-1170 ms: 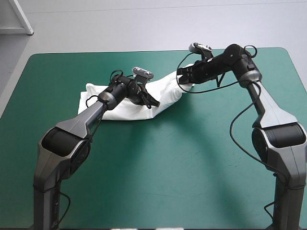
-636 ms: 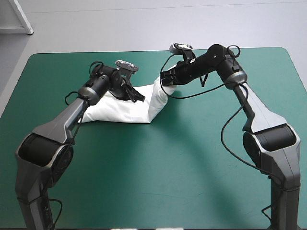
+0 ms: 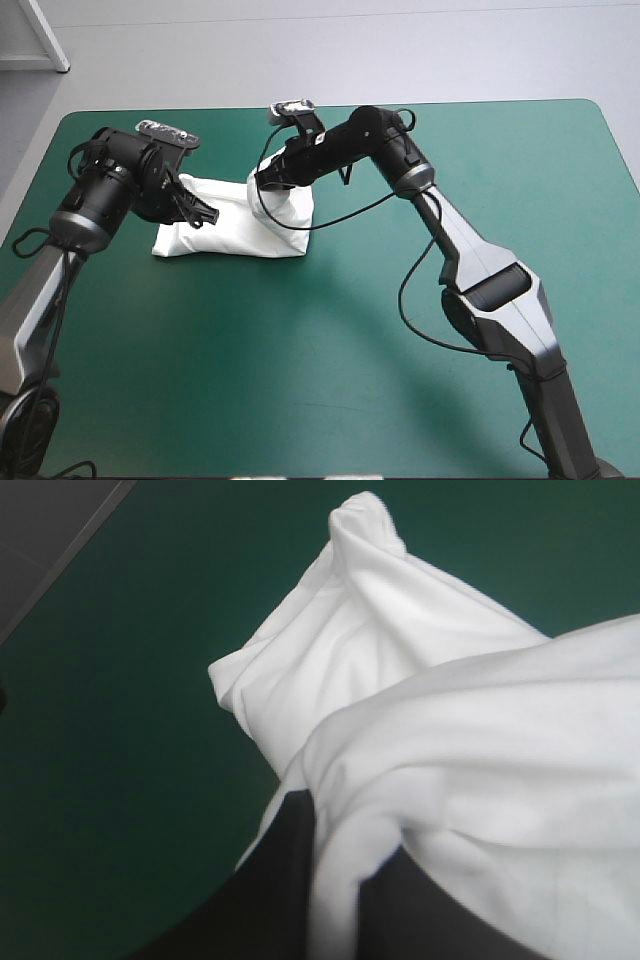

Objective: Fold the cloth

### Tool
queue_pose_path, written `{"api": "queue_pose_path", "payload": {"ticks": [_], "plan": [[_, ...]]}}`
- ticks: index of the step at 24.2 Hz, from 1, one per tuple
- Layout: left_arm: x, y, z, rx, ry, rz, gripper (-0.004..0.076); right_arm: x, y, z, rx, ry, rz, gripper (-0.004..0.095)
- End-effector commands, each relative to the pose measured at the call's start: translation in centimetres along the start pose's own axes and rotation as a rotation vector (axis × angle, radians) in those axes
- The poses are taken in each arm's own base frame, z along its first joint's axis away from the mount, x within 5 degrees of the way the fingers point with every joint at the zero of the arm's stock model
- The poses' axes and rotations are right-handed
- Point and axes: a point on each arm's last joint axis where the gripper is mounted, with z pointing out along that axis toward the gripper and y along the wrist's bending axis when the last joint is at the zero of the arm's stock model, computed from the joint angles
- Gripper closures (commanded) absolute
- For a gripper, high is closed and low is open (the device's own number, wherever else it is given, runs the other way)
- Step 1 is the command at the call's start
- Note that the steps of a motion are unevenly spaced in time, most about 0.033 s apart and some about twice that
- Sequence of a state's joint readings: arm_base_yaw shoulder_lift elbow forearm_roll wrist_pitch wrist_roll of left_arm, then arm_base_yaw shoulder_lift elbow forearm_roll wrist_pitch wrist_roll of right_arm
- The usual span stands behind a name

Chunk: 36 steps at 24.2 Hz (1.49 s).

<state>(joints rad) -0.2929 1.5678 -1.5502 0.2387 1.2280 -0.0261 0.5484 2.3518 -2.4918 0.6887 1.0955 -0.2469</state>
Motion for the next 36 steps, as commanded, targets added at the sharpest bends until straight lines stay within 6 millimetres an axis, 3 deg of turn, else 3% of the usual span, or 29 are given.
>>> {"api": "queue_pose_path", "payload": {"ticks": [1,6,10,13,16,18,20,22,24,26,28,33,36], "plan": [[2.5,0.6,-2.8,-0.014,-0.044,-0.066,0.0705,-1.9,4.2,-0.5,-0.121,-0.143,-0.054,0.0925],[5.6,0.5,-2.9,-0.017,-0.013,-0.072,0.0705,-0.8,6.5,4.3,-0.241,-0.187,-0.104,0.0925],[6.7,0.6,-3.4,-0.022,-0.014,-0.080,0.0705,-0.3,7.7,6.0,-0.282,-0.212,-0.124,0.0852],[7.1,0.8,-4.2,-0.026,-0.038,-0.091,0.0705,-0.4,8.3,6.1,-0.314,-0.237,-0.129,0.0607],[7.4,0.9,-4.9,-0.029,-0.058,-0.098,0.0704,-0.6,8.6,5.8,-0.335,-0.256,-0.125,0.0186],[7.6,1.0,-5.2,-0.029,-0.071,-0.101,0.0705,-0.9,8.8,5.5,-0.325,-0.267,-0.143,0.0032],[7.6,1.0,-5.4,-0.029,-0.075,-0.102,0.0705,-1.3,9.0,4.9,-0.322,-0.293,-0.138,0.0030],[7.7,1.1,-5.5,-0.029,-0.080,-0.103,0.0705,-2.2,9.1,3.2,-0.318,-0.324,-0.149,0.0096],[7.7,1.1,-5.8,-0.028,-0.098,-0.104,0.0705,-2.9,7.9,1.0,-0.232,-0.302,-0.159,0.0170],[7.6,1.1,-5.9,-0.027,-0.119,-0.105,0.0705,-3.0,5.4,-1.4,-0.099,-0.216,-0.114,0.0175],[7.4,1.1,-5.9,-0.024,-0.136,-0.105,0.0705,-3.5,1.4,-4.7,0.014,-0.183,0.004,0.0179],[7.0,1.1,-5.9,-0.017,-0.185,-0.104,0.0705,-3.7,-1.4,-8.4,0.077,-0.174,0.120,0.0184],[6.8,1.1,-6.0,-0.015,-0.210,-0.103,0.0705,-2.0,-1.5,-8.4,0.133,-0.065,0.162,0.0190]]}}
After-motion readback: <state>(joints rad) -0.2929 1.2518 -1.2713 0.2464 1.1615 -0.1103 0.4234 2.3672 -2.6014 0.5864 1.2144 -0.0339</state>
